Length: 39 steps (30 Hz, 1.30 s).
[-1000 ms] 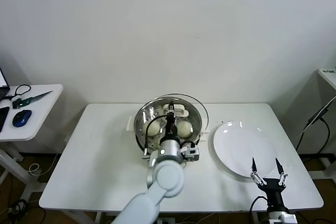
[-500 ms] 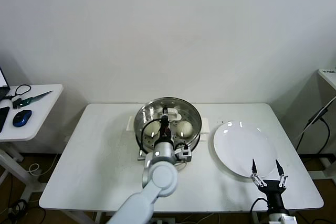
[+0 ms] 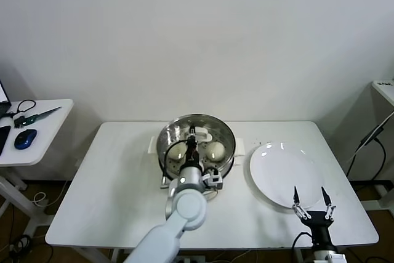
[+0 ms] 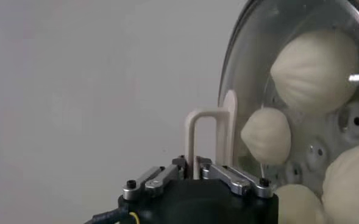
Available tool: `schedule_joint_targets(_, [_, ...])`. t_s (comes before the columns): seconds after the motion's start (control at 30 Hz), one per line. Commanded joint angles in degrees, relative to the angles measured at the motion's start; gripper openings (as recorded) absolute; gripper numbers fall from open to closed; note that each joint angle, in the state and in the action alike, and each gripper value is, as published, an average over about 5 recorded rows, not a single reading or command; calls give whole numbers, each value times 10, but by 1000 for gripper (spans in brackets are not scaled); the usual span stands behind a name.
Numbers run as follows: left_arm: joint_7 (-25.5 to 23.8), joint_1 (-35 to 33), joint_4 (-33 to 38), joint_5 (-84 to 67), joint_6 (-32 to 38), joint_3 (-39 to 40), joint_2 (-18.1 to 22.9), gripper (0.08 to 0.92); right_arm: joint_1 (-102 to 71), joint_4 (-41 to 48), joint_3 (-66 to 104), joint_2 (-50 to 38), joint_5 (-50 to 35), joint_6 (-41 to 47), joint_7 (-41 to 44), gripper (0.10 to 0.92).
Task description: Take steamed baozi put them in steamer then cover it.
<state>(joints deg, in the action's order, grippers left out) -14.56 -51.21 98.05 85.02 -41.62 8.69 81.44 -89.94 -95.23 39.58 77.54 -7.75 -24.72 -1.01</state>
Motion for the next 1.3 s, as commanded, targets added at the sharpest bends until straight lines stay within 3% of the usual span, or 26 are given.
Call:
schedule_joint_targets(0.03, [4, 1, -5, -8, -1, -2, 1, 224, 0, -3, -1, 0, 1, 0, 5, 823])
schedule_joint_targets(0.43, [-5, -6, 28, -30, -2, 0, -14, 569, 0, -2, -11, -1, -7, 9, -1, 823])
schedule_joint_targets(0.7, [4, -20, 167, -171, -17, 25, -59, 789, -4, -15, -24, -5, -25, 30, -15, 823])
schedule_joint_targets(0.97, [90, -91, 261, -358, 35, -24, -94, 822, -12, -27, -26, -12, -34, 33, -4, 823])
schedule_joint_targets(1.2, [208, -188, 295, -605, 199, -220, -96, 823, -6, -14, -26, -16, -35, 31, -4, 823])
schedule_joint_targets(1.3, [223, -240, 295, -714, 259, -321, -92, 823, -3, -8, -29, -18, -40, 31, -5, 823])
